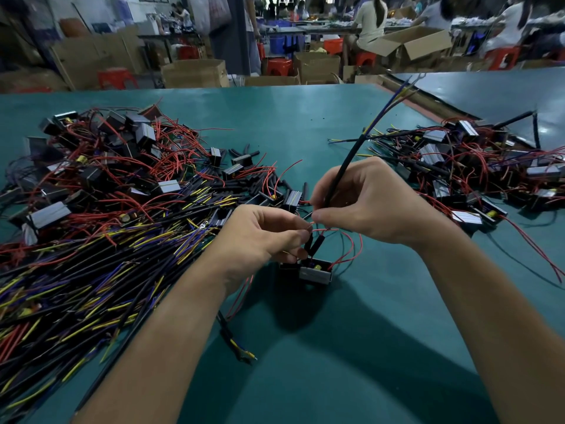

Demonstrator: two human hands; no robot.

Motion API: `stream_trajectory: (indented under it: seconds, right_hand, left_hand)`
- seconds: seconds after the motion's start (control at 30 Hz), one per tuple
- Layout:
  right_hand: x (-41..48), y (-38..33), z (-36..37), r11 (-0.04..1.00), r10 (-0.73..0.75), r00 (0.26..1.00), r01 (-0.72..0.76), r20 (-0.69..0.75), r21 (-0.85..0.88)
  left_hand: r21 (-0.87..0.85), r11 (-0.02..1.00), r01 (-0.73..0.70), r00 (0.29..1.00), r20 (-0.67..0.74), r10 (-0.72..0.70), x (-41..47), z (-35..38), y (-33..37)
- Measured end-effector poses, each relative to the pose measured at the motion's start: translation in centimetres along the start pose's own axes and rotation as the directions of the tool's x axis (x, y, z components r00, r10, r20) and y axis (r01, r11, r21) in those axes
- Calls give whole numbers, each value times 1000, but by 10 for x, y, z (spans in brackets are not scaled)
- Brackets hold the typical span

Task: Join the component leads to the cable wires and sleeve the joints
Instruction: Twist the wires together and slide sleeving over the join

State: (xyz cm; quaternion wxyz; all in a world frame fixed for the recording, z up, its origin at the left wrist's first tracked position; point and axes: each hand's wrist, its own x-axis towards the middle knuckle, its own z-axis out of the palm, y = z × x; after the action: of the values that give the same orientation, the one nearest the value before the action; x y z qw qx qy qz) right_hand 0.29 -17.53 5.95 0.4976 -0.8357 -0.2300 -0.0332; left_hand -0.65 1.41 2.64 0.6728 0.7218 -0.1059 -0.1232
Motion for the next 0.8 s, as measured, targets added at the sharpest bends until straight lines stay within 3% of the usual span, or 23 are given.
stream_trajectory:
  seconds: [0.8]
  right_hand:
    - [-5,-4,0,987,-3,986,30,167,-158]
  left_hand:
    - [-60,994,91,991,106,-84,0,0,-1]
